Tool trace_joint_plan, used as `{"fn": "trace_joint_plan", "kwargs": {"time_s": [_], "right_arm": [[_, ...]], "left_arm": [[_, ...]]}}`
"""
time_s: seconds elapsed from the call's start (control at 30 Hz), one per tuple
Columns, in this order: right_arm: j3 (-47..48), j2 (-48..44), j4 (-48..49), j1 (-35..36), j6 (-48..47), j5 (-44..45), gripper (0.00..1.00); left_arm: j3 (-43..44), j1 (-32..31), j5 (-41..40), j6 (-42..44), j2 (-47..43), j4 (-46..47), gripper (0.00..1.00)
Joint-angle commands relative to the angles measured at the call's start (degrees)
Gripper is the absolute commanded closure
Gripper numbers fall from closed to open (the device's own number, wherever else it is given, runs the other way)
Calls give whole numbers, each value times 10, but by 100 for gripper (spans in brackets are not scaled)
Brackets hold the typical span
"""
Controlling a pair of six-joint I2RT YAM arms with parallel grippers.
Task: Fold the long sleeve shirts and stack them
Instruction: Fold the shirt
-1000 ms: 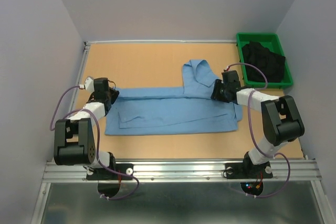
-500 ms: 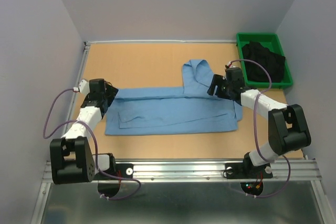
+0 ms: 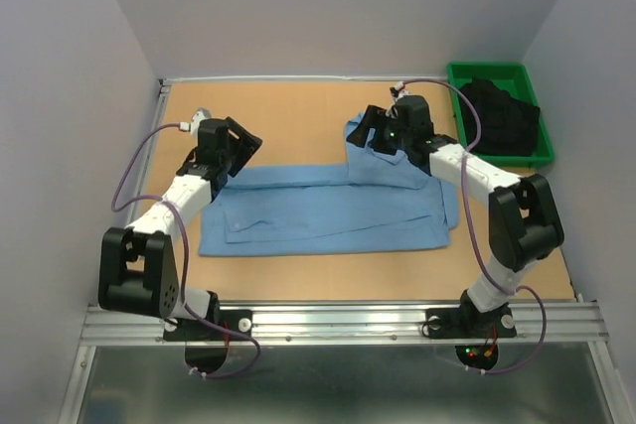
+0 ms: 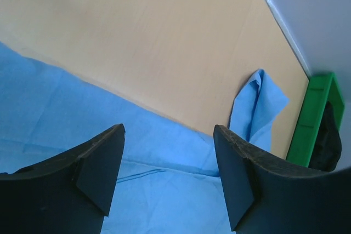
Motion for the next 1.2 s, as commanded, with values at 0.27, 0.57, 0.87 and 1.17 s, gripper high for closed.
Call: {"fn": "trace_joint_plan", "kwargs": {"time_s": [0.27, 0.57, 0.87, 1.17], "right_arm": [[106, 147, 59, 57, -2, -57, 32], [51, 132, 44, 69, -57, -16, 37], [138, 132, -60, 53, -245, 261, 29], [173, 191, -72, 4, -294, 287, 26]], "left_arm": [[-16, -7, 30, 44, 94, 31, 27], [-91, -8, 12, 55, 35, 8, 27], [-103, -8, -15, 69, 25, 6, 27], [-92, -8, -8, 73, 23, 4, 27]]}}
